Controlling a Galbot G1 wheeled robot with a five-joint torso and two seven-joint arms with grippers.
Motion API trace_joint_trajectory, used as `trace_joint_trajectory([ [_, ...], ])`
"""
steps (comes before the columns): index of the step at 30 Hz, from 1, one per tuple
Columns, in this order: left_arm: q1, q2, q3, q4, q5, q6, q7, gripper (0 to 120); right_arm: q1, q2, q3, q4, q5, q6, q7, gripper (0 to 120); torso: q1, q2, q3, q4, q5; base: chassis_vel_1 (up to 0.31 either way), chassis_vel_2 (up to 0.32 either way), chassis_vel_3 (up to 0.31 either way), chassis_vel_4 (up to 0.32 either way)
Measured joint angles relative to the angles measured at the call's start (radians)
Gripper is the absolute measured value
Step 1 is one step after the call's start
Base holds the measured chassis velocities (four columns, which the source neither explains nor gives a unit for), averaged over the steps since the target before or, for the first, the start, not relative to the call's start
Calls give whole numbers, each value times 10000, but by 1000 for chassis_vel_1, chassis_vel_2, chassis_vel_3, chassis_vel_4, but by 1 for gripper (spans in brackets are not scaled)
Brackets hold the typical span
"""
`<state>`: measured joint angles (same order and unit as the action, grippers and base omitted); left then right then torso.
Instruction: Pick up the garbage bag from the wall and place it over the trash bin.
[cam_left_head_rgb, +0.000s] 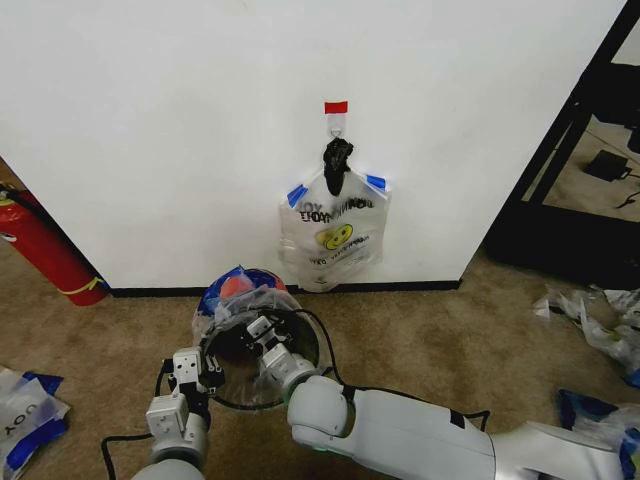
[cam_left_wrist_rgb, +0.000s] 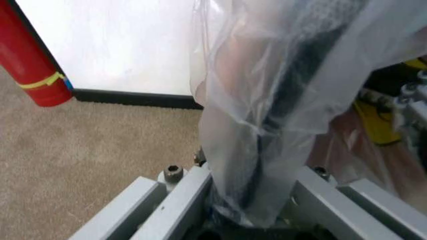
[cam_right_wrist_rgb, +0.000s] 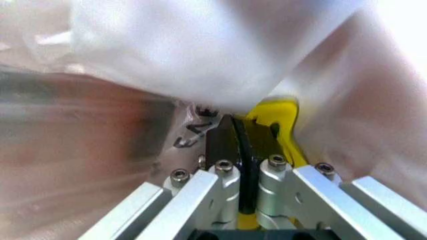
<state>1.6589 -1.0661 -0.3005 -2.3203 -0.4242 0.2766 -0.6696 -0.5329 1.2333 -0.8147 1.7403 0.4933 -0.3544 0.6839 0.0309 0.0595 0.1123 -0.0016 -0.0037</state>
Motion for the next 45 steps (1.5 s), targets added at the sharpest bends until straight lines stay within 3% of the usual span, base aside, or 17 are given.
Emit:
trace_joint_trajectory([
  [14, -186, 1, 60, 305, -55, -27, 44, 0, -164, -316, -279, 598, 6, 822, -938, 0, 0, 0, 0, 0, 1, 0, 0, 0, 0],
  [36, 396, -89, 222, -519, 283, -78, 360, 0, 244, 576, -13, -1203, 122, 1401, -589, 0, 0, 0, 0, 1, 0, 0, 0, 0, 0],
  [45, 173, 61, 79, -32, 291, -203, 368, 0, -51, 8, -219, 13, 646, 827, -617, 0, 0, 0, 0, 0, 0, 0, 0, 0, 0],
])
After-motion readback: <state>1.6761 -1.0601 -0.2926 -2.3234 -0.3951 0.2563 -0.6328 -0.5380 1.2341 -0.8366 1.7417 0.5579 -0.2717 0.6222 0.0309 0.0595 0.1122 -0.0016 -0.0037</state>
